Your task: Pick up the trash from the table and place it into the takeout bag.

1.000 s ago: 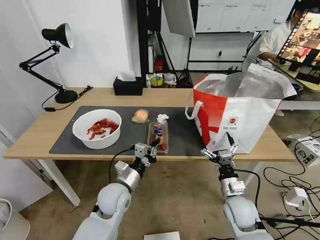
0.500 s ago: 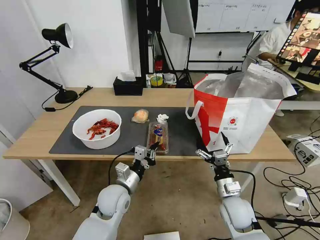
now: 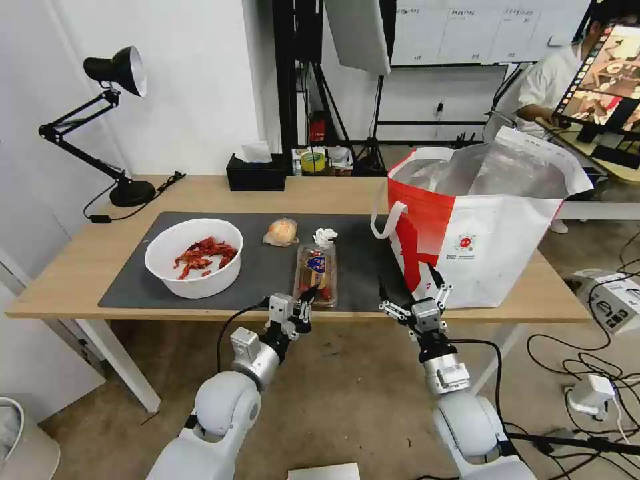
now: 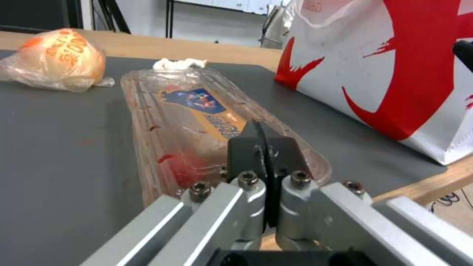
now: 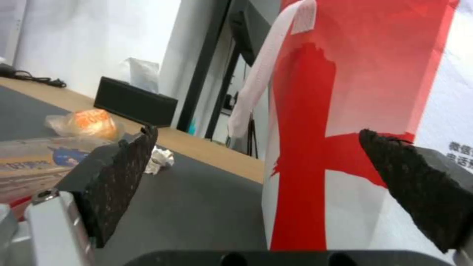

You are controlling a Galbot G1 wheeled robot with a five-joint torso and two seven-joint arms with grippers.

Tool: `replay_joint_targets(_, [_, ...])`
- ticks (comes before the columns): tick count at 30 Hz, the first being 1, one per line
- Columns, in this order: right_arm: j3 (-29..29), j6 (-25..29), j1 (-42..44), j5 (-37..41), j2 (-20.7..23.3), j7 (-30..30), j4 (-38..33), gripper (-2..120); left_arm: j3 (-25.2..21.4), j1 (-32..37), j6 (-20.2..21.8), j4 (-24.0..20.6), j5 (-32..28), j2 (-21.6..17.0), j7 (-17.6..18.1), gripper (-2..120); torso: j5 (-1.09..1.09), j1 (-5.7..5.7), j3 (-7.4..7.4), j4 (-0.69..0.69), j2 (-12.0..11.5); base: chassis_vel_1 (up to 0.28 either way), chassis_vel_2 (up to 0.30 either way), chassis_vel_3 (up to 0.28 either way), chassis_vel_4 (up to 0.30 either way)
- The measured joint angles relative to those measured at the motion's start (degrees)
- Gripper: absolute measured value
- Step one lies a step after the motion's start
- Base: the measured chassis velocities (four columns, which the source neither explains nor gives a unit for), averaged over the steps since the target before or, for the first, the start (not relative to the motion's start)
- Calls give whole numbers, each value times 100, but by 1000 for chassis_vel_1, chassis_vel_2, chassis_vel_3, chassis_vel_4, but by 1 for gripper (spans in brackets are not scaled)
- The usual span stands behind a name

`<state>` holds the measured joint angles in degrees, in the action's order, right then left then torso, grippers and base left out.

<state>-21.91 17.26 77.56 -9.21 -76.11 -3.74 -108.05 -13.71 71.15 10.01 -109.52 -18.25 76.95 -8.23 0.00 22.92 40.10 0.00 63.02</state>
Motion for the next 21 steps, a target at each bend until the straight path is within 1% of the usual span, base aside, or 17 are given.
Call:
replay_joint_targets(8, [102, -12, -113, -259, 108, 7, 38, 100, 2, 59, -3, 18, 30, -12, 2, 0, 0, 0, 0, 0, 0, 0, 0, 0, 0])
replay_joint_targets(16, [182, -247, -281, -445, 305, 36, 93, 100, -5, 85, -8, 40, 37, -22, 4, 0, 0, 0, 1, 0, 0, 0, 0, 0, 0])
replay_joint_targets(19, [242, -282, -336, -396, 372, 62, 117, 100, -12, 77, -11, 42, 38, -23, 4, 0, 0, 0, 1, 0, 0, 0, 0, 0, 0])
replay_joint_targets(21, [398, -379, -375, -42, 416, 74, 117, 100, -13, 71, -13, 47, 38, -21, 5, 0, 0, 0, 1, 0, 0, 0, 0, 0, 0])
